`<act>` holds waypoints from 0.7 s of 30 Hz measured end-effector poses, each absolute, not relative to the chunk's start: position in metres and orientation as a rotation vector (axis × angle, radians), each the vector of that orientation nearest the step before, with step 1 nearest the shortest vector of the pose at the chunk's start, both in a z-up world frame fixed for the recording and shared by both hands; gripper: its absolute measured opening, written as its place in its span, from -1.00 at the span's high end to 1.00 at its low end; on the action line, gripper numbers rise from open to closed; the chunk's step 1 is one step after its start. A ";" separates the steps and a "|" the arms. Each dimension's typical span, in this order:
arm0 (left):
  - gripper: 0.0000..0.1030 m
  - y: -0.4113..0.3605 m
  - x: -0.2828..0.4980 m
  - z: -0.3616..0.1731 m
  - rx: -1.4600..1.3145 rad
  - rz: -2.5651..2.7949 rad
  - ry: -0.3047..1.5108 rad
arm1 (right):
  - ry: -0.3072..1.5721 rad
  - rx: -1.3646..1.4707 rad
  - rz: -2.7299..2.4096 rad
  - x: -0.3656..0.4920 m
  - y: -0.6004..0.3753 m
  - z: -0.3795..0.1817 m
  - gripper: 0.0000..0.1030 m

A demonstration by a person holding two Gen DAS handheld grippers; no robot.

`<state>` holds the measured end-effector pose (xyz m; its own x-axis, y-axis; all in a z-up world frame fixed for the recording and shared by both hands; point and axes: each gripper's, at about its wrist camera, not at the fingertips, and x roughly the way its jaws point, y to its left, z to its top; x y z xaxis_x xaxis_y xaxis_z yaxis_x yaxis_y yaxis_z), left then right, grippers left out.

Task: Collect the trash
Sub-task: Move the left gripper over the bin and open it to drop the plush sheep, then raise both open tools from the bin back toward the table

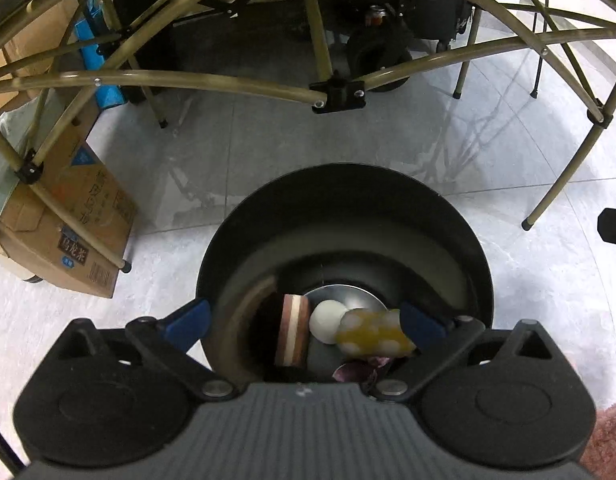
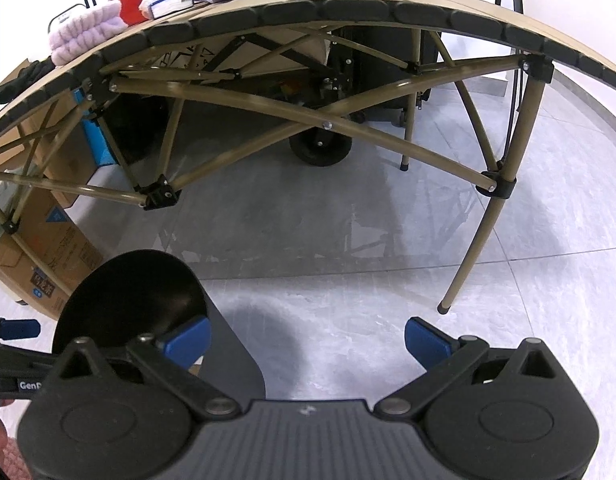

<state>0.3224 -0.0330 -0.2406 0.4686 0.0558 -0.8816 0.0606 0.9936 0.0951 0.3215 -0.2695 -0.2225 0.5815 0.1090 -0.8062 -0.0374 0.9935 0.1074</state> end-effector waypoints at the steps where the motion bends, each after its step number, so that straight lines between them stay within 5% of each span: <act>1: -1.00 -0.033 0.322 -0.240 0.118 -0.002 1.083 | 0.947 0.081 0.086 0.321 -0.269 -0.222 -1.00; 21: -1.00 -0.026 0.312 -0.212 0.091 0.018 0.990 | 0.950 0.054 0.109 0.323 -0.264 -0.224 -1.00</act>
<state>0.3121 -0.0258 -0.2119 0.5486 0.0572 -0.8341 0.0261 0.9960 0.0855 0.3229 -0.2637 -0.2235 0.5770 0.1168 -0.8084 -0.0694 0.9932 0.0940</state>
